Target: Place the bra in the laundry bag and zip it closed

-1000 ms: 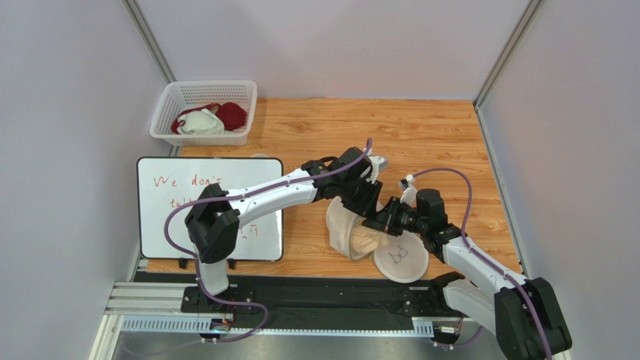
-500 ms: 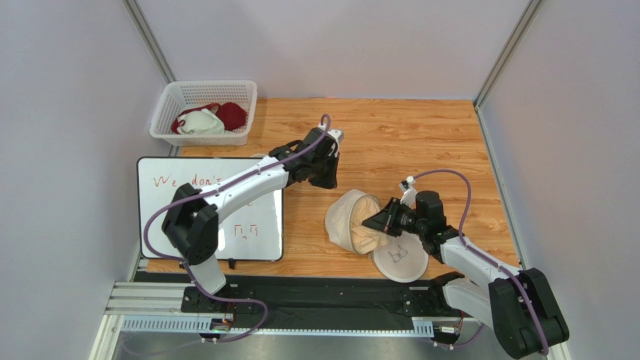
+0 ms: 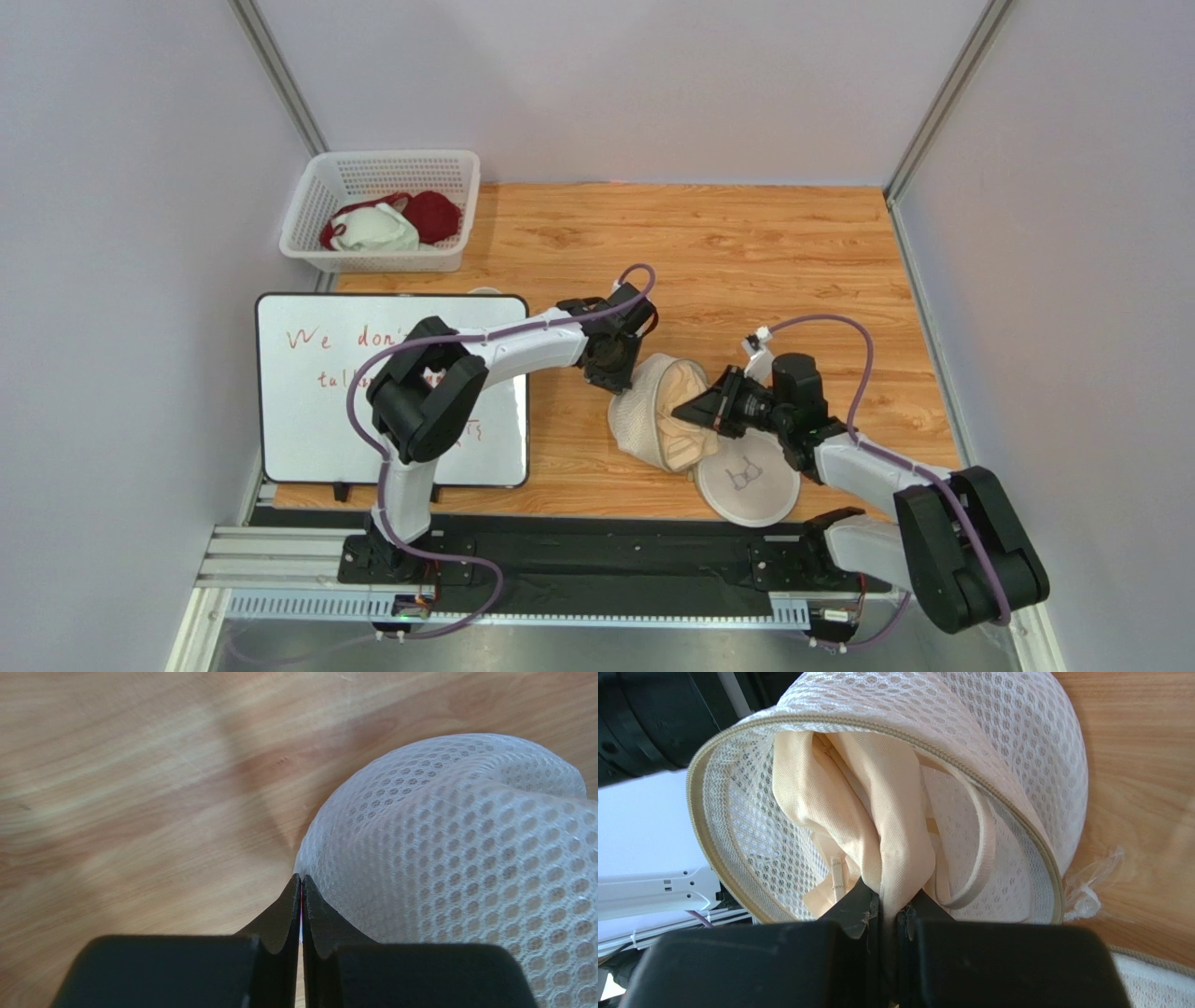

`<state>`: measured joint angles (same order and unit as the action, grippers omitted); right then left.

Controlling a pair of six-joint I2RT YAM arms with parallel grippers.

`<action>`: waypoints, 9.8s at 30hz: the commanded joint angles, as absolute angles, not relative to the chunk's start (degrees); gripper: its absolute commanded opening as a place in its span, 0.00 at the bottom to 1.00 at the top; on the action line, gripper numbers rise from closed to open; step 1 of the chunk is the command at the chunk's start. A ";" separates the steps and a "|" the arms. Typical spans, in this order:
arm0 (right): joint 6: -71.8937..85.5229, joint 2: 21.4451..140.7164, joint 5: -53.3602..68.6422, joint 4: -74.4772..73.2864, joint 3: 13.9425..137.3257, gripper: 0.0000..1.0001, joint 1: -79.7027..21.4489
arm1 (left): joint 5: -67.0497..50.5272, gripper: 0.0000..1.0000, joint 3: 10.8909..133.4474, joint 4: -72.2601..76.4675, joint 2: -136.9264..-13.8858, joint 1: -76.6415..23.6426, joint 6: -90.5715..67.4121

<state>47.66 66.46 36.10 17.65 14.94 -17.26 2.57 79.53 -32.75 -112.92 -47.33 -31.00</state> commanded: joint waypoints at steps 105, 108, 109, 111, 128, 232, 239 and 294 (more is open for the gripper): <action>58.88 57.74 -9.57 -34.64 24.96 0.54 -25.22 | 1.14 0.08 82.00 -26.45 -110.04 -53.09 -28.56; 60.54 59.68 -10.98 -34.45 24.96 0.51 -25.14 | 1.32 0.10 81.13 -26.89 -107.76 -53.35 -28.65; 60.82 59.68 -11.33 -34.54 24.96 0.50 -25.14 | 2.01 0.14 80.60 -27.07 -106.97 -53.87 -28.57; 60.91 58.80 -11.34 -33.32 24.09 0.40 -25.31 | 2.98 0.19 80.24 -27.42 -104.69 -54.75 -27.95; 53.71 40.00 -8.53 -42.97 28.21 0.00 -25.22 | 3.69 0.21 81.39 -29.44 -107.58 -55.72 -27.16; 37.18 51.33 6.07 -62.40 71.37 0.00 -25.31 | 1.91 0.70 68.64 8.71 -90.26 -71.81 -20.92; 37.97 50.80 8.00 -61.44 70.67 0.00 -25.40 | 2.38 0.46 68.91 5.97 -91.50 -69.35 -22.14; 62.31 22.33 28.30 -11.07 9.40 0.17 -12.66 | -34.29 0.05 48.60 28.78 -92.46 -47.81 -55.66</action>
